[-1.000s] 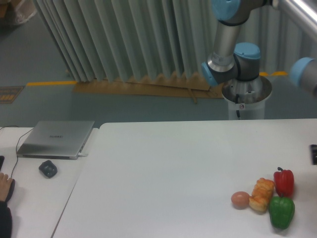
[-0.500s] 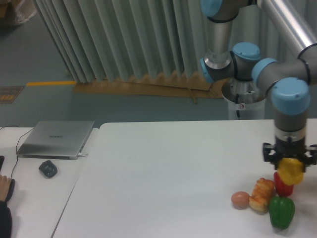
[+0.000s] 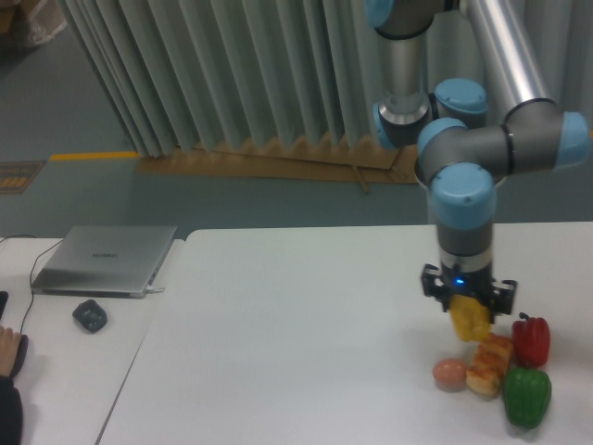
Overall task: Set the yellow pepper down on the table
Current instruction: 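Lower the yellow pepper onto the table beside the egg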
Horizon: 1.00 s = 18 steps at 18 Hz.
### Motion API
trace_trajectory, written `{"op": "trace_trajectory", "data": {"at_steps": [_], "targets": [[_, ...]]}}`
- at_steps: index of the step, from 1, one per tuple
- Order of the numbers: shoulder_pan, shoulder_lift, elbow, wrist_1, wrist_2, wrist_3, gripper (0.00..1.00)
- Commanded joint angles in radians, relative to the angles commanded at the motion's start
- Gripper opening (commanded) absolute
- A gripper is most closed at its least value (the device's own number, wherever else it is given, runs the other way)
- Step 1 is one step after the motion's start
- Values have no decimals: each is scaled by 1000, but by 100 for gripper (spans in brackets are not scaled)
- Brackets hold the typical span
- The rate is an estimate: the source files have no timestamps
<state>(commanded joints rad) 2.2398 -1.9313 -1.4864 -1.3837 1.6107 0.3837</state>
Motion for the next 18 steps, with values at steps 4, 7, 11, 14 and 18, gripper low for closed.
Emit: {"op": "trace_trajectory", "data": {"at_steps": [4,7,11,14,18], "targets": [[-25,-9,-2,5,12,-23,58],[-45,-14,-5,9,72,-28,59],[-52,-20,-5,12,89,-28,70],[-55,-18,-6,17,90,-26,100],[-55,-18,-9,17,90,-26,100]]}}
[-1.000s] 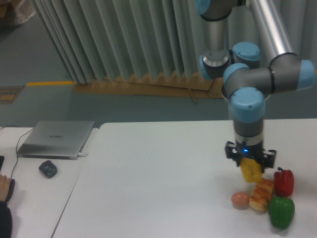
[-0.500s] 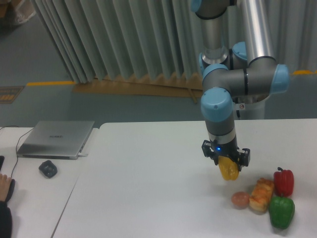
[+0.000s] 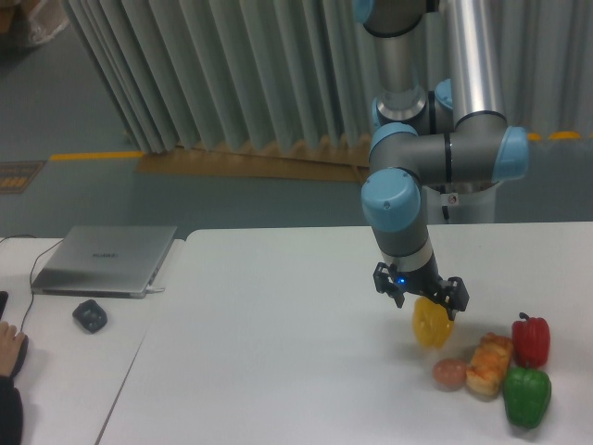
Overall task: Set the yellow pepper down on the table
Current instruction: 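Lower the yellow pepper onto the table beside the egg, then open the gripper and lift it away from the yellow pepper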
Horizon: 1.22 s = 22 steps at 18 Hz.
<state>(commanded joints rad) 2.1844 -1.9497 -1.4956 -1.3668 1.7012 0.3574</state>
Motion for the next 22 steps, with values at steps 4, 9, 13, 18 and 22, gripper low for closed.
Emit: {"op": "trace_trajectory", "data": {"at_steps": [4,9,13,18,22], "targets": [[-2,0,2,0,2,0,100],[-5,-6,2,0,11,0,100],[12,12,31,12,-4,27,100],[123,127,57,-55,-120,225,100],[95,185,49,-130,-133,225,100]]}}
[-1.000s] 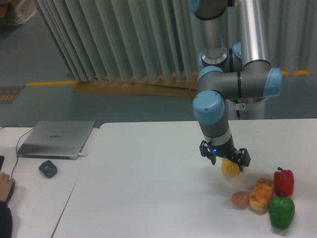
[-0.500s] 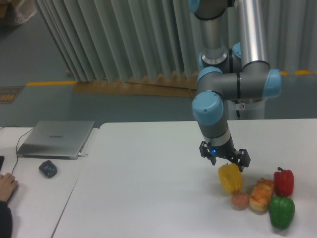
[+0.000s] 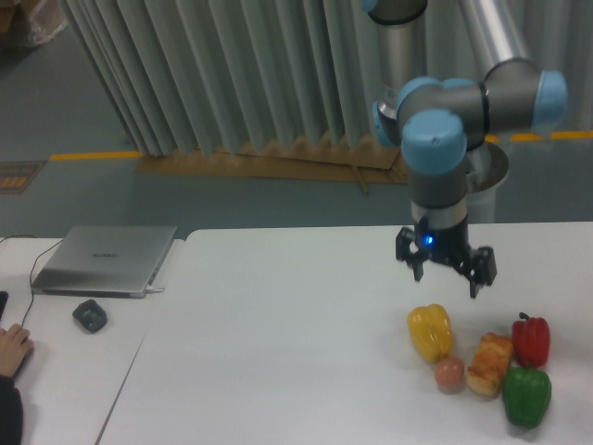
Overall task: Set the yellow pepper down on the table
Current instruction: 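Open the gripper and lift it away from the yellow pepper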
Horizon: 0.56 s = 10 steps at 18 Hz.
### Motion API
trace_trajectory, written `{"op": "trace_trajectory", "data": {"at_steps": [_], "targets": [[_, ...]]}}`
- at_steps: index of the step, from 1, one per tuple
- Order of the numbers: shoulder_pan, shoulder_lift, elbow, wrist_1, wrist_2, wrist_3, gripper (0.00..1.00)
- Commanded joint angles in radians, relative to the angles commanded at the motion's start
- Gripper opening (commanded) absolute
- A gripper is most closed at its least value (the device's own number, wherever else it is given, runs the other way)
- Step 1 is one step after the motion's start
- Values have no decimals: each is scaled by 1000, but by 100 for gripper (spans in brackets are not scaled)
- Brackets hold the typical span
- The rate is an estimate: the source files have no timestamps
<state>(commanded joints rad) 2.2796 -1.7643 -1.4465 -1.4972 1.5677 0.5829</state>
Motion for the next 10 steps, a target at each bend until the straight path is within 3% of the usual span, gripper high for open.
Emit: {"op": "trace_trajectory", "data": {"at_steps": [3,10], "targets": [[-40,9,-6,5,-102,-6,100],[-11,63,-26,12,-97,5,100]]}}
